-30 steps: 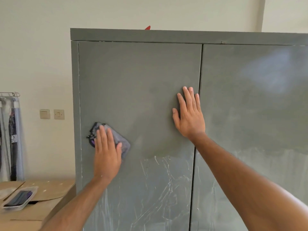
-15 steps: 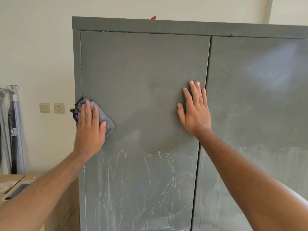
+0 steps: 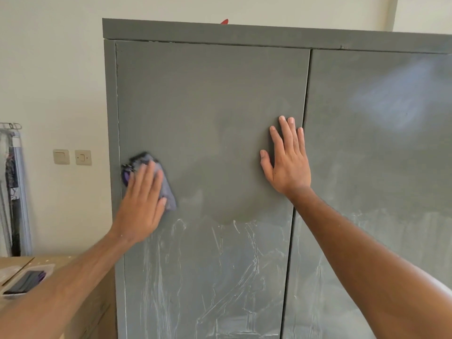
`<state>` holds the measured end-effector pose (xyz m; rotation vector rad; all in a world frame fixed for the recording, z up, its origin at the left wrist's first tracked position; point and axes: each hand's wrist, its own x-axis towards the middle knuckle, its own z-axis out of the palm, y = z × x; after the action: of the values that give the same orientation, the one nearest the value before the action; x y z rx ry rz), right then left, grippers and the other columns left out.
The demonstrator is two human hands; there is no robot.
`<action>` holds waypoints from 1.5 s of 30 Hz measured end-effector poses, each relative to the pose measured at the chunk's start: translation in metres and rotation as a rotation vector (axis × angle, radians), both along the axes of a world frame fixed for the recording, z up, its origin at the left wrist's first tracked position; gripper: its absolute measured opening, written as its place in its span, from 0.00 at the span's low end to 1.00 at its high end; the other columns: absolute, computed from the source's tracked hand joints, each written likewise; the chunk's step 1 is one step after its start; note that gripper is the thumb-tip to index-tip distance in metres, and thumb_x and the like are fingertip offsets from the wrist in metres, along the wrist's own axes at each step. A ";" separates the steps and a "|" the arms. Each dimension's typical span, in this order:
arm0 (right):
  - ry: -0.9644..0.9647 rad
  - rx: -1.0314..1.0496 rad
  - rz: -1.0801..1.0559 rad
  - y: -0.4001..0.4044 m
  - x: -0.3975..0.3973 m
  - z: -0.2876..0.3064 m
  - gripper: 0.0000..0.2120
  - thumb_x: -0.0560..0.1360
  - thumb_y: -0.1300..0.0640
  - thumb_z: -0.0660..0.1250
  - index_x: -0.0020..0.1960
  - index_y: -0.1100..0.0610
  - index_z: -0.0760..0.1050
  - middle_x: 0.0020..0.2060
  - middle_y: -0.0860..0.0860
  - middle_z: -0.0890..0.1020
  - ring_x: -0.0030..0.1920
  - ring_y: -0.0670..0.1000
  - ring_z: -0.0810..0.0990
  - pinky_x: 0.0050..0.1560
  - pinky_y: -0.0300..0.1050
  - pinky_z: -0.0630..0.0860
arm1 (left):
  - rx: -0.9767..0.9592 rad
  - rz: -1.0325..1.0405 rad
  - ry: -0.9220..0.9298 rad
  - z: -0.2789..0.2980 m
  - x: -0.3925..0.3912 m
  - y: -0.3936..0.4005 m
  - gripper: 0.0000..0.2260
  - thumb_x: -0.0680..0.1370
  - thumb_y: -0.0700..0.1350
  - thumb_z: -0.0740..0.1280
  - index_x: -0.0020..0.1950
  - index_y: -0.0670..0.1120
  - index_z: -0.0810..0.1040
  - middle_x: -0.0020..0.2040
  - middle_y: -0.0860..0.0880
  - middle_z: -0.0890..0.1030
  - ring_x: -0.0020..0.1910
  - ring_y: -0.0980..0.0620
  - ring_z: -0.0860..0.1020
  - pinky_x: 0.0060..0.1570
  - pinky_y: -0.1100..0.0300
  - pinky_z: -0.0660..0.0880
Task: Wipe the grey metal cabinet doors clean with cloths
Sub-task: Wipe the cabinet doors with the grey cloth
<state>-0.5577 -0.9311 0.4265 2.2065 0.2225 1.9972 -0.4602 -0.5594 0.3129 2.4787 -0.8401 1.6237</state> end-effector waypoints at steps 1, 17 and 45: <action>0.003 -0.003 -0.001 0.000 0.000 0.000 0.26 0.84 0.51 0.61 0.77 0.65 0.66 0.80 0.63 0.61 0.82 0.65 0.55 0.82 0.63 0.52 | 0.146 -0.022 -0.022 -0.019 0.003 0.008 0.30 0.86 0.51 0.49 0.83 0.34 0.52 0.84 0.34 0.49 0.83 0.33 0.50 0.78 0.34 0.58; 0.011 0.011 -0.033 0.001 0.001 -0.001 0.28 0.84 0.49 0.59 0.78 0.64 0.65 0.81 0.63 0.60 0.82 0.64 0.55 0.81 0.63 0.53 | 0.489 -0.034 -0.200 -0.036 0.020 0.051 0.30 0.87 0.53 0.49 0.84 0.39 0.51 0.84 0.39 0.54 0.83 0.37 0.56 0.80 0.40 0.55; -0.016 -0.001 -0.053 0.000 -0.001 -0.003 0.30 0.84 0.45 0.62 0.77 0.65 0.66 0.80 0.64 0.61 0.81 0.66 0.56 0.81 0.63 0.53 | -0.072 -0.029 0.023 -0.071 -0.001 -0.002 0.30 0.85 0.51 0.52 0.83 0.34 0.53 0.84 0.34 0.51 0.83 0.33 0.51 0.78 0.33 0.57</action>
<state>-0.5584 -0.9312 0.4239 2.1718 0.1620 1.9857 -0.4613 -0.5615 0.2422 2.4205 -0.7964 1.5841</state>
